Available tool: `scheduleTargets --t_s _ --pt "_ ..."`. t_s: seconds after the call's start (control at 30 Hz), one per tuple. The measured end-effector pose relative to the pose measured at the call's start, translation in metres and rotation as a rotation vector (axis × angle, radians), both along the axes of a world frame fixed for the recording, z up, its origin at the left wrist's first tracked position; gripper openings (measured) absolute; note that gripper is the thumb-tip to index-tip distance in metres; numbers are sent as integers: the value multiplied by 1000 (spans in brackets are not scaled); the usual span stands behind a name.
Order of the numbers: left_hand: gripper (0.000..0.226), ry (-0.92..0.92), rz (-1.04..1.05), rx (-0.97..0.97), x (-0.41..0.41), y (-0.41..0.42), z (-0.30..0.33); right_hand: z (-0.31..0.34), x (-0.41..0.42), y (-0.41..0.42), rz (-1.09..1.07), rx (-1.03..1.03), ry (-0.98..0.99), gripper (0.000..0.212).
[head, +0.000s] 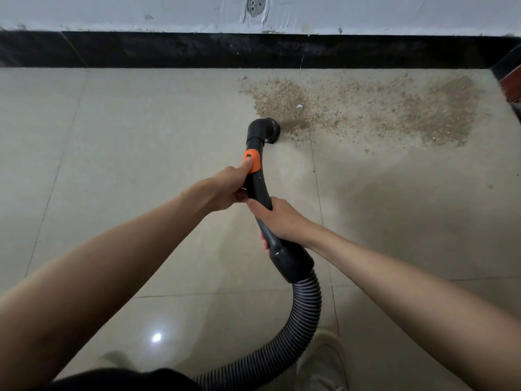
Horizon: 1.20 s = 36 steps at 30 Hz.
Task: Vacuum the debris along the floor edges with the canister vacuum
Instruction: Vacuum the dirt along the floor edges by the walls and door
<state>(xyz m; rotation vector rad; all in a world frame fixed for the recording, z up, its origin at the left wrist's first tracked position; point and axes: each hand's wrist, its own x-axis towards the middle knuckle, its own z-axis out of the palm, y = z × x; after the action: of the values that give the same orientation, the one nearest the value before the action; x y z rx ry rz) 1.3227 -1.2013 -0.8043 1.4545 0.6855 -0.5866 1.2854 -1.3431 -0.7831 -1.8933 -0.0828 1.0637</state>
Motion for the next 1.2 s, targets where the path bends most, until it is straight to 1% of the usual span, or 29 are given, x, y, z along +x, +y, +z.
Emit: scheduleTargets --t_s 0.13,0.23,0.33,0.47,0.57,0.63,0.77,0.83,0.93,1.1,1.2 --pt "50 -8 83 34 25 9 7 1 31 10 48 24 -7 39" --pt "52 -2 103 29 35 15 17 4 47 17 78 45 -7 43" --pt "52 -3 135 69 42 17 25 9 56 18 115 41 23 47" --pt "45 -42 201 122 54 8 40 24 69 6 146 45 44 54" --pt "49 -82 267 116 63 11 57 33 76 -2 157 14 32 53" --pt "51 -89 302 108 69 17 65 39 81 -6 163 -30 -28 50" --pt "48 -109 398 77 81 32 76 59 92 -4 254 -186 -368 40" --pt "46 -130 453 47 89 36 73 61 96 4 240 -217 -477 40" --pt "41 -141 547 -10 100 36 62 52 102 20 205 -231 -506 41" --pt "47 -53 577 -72 104 32 38 35 117 38 186 -263 -460 38" --pt "46 -13 596 -104 109 37 25 27 124 46 214 -317 -463 40"
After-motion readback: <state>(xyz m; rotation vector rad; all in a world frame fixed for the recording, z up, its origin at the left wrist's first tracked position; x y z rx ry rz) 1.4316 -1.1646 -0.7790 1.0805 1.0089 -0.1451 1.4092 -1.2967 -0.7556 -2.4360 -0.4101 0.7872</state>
